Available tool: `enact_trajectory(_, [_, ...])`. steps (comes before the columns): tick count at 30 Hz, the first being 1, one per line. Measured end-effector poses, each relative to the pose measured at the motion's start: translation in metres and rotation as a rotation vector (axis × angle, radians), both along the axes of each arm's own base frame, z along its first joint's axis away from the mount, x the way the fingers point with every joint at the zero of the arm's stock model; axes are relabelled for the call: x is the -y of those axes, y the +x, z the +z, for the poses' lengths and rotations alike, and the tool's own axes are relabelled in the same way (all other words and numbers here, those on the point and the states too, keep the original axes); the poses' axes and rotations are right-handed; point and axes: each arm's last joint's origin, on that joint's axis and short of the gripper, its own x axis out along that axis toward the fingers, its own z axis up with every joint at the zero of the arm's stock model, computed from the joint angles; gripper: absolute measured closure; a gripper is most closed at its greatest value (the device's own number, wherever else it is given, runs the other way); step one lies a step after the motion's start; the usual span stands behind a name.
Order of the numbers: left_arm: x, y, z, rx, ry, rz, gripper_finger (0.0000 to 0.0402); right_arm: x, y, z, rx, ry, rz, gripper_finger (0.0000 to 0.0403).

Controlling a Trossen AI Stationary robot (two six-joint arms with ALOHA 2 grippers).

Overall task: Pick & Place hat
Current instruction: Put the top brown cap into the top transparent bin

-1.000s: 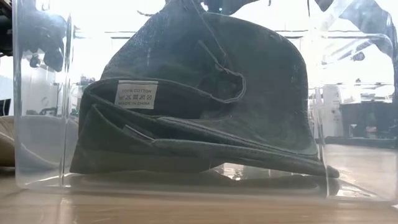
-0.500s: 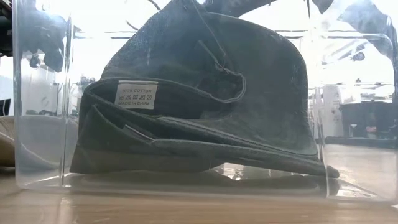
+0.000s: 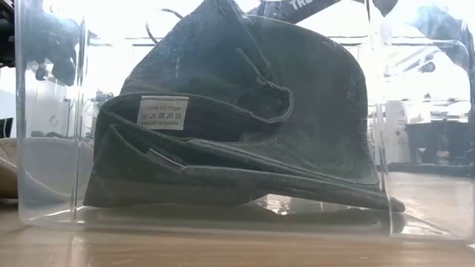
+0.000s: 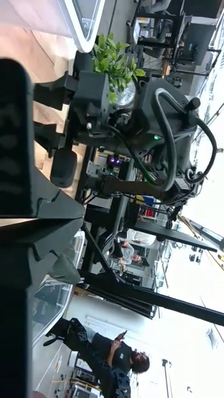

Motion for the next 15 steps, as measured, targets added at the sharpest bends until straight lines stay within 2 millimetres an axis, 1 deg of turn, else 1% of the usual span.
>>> enact_trajectory(5, [0.0,0.0,-0.0002,-0.001,0.001,0.0,0.0401,0.0,-0.0012,-0.0093,0.004,-0.005,0.004,0.02])
enact_trajectory(15, [0.0001,0.0001,-0.0005,-0.005,0.003,0.0,0.0401,0.0005,0.001,-0.011,0.04,-0.009,0.008,0.02])
